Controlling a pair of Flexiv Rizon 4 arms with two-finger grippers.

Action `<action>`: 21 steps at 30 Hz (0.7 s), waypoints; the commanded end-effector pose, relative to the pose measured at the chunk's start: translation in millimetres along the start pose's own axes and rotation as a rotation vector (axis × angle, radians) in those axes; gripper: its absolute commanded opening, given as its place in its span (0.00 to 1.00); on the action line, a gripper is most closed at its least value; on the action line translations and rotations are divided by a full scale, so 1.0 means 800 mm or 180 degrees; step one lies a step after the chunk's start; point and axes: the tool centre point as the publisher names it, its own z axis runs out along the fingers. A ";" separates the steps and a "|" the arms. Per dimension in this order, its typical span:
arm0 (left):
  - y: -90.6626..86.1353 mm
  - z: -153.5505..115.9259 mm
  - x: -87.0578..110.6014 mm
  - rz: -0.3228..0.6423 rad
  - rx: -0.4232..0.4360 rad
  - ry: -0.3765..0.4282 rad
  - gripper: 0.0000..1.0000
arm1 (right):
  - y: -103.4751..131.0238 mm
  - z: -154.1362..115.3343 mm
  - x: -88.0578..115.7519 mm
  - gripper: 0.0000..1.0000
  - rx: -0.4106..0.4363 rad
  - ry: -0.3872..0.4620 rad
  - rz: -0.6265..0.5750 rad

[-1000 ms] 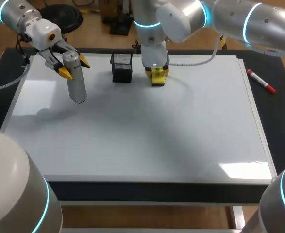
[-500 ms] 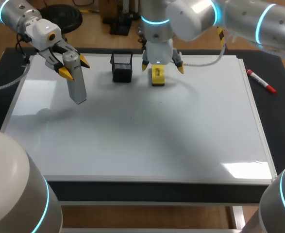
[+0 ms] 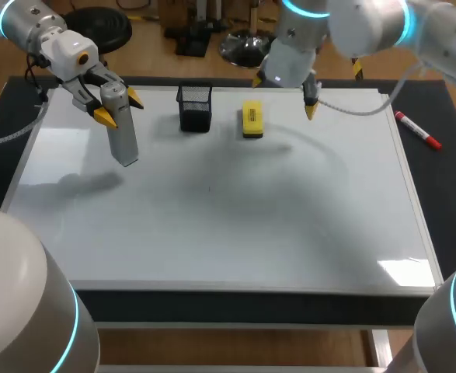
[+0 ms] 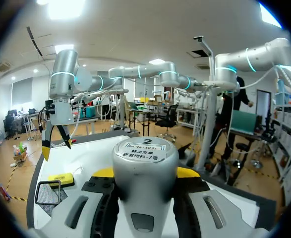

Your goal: Pick up the inspection probe, press it on each red-marked spot on the whiteboard one by one, put down the probe, pick up the eraser, and wipe off all the red marks.

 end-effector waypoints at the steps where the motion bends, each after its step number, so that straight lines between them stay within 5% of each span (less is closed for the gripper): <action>1: -0.002 0.001 0.001 0.0000 -0.0010 -0.0005 0.00 | -0.008 -0.026 0.024 1.00 -0.0120 -0.0622 0.0473; 11: -0.002 0.001 0.001 0.0000 -0.0010 -0.0005 0.00 | -0.020 -0.065 0.049 1.00 -0.0159 -0.1067 0.1419; 21: -0.002 0.001 0.001 0.0000 -0.0010 -0.0005 0.00 | -0.026 -0.099 0.062 1.00 -0.0290 -0.1266 0.1917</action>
